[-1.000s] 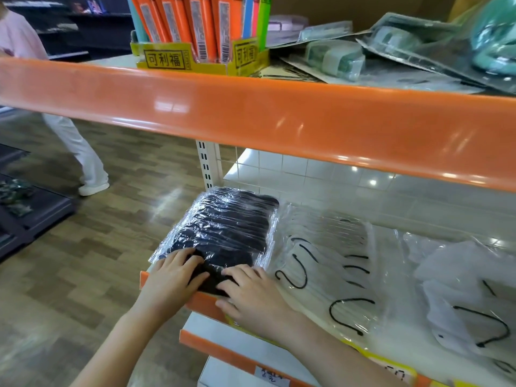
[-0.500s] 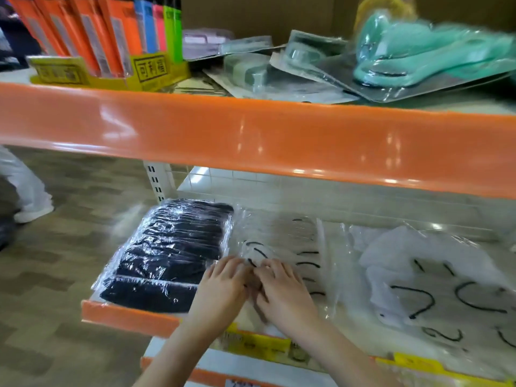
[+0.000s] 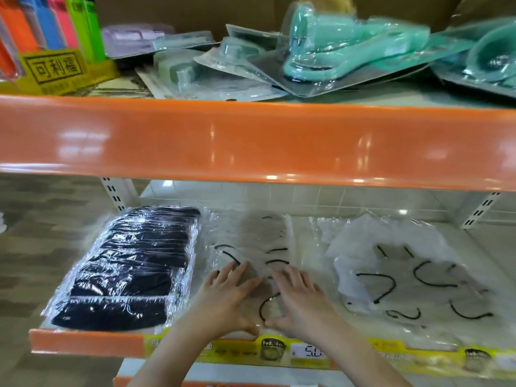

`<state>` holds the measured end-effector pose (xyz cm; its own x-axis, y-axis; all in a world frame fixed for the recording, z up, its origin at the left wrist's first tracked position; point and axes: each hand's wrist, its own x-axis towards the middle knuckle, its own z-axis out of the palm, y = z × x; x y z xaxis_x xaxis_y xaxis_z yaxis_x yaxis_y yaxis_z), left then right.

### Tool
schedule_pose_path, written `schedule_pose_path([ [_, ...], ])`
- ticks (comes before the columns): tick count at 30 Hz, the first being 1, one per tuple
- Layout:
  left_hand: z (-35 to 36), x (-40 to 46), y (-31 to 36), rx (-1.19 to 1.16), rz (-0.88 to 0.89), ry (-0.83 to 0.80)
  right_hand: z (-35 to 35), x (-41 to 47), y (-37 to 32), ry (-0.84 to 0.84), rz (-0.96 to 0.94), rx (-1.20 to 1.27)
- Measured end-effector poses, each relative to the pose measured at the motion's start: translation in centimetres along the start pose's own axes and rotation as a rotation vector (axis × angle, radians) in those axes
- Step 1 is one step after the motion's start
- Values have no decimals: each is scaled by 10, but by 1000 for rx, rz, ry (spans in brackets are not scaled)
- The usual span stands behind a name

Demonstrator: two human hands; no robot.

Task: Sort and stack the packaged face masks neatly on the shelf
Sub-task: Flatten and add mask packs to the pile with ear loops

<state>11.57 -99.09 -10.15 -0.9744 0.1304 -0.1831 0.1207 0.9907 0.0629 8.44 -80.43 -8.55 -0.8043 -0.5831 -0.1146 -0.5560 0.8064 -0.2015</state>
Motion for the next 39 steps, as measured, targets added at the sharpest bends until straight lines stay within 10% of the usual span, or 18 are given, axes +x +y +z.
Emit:
schedule_pose_path([
  [12,20,8,8,18,-67,207,24,13,19,468,-65,14],
  [39,9,54,144,-295,240,662,-6,-50,113,489,110,223],
])
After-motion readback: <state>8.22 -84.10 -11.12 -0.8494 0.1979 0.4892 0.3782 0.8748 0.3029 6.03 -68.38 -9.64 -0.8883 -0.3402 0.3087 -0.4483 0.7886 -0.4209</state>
